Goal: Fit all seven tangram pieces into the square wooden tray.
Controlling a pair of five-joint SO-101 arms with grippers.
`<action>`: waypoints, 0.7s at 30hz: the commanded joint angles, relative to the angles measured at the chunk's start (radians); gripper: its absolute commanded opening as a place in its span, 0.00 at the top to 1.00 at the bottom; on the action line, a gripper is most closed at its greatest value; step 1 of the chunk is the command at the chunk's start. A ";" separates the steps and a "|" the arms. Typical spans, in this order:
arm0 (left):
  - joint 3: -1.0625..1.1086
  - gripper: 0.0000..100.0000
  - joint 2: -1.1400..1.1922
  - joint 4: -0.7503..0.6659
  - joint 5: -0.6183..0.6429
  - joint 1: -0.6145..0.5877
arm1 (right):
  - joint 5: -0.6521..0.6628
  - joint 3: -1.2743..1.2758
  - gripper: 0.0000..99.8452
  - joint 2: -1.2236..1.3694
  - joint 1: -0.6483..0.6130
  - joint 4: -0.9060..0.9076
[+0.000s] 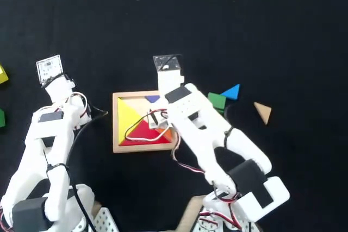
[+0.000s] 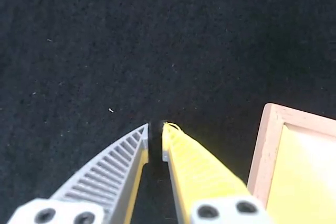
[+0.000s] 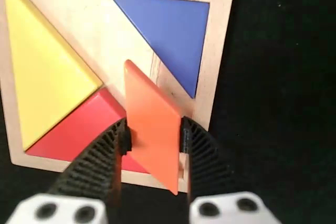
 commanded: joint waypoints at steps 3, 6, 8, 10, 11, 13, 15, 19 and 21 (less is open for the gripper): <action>-0.007 0.94 -0.031 -0.018 -0.005 0.015 | -0.006 -0.002 0.89 -0.005 -0.012 0.020; -0.007 0.94 -0.031 -0.018 -0.005 0.015 | -0.006 -0.002 0.89 -0.005 -0.012 0.020; -0.007 0.94 -0.031 -0.018 -0.005 0.015 | -0.006 -0.002 0.89 -0.005 -0.012 0.020; -0.007 0.94 -0.031 -0.018 -0.005 0.015 | -0.006 -0.002 0.89 -0.005 -0.014 0.020; -0.007 0.94 -0.031 -0.018 -0.005 0.015 | -0.006 -0.002 0.89 -0.005 -0.014 0.020; -0.007 0.94 -0.031 -0.018 -0.005 0.015 | -0.006 -0.002 0.89 -0.005 -0.017 0.017; -0.007 0.94 -0.031 -0.018 -0.005 0.015 | -0.006 -0.002 0.89 -0.005 -0.018 0.017; -0.004 0.94 -0.031 -0.029 -0.005 0.015 | -0.005 -0.004 0.89 -0.005 -0.018 0.017; -0.004 0.94 -0.031 -0.029 -0.005 0.015 | -0.005 -0.005 0.87 -0.005 -0.018 0.017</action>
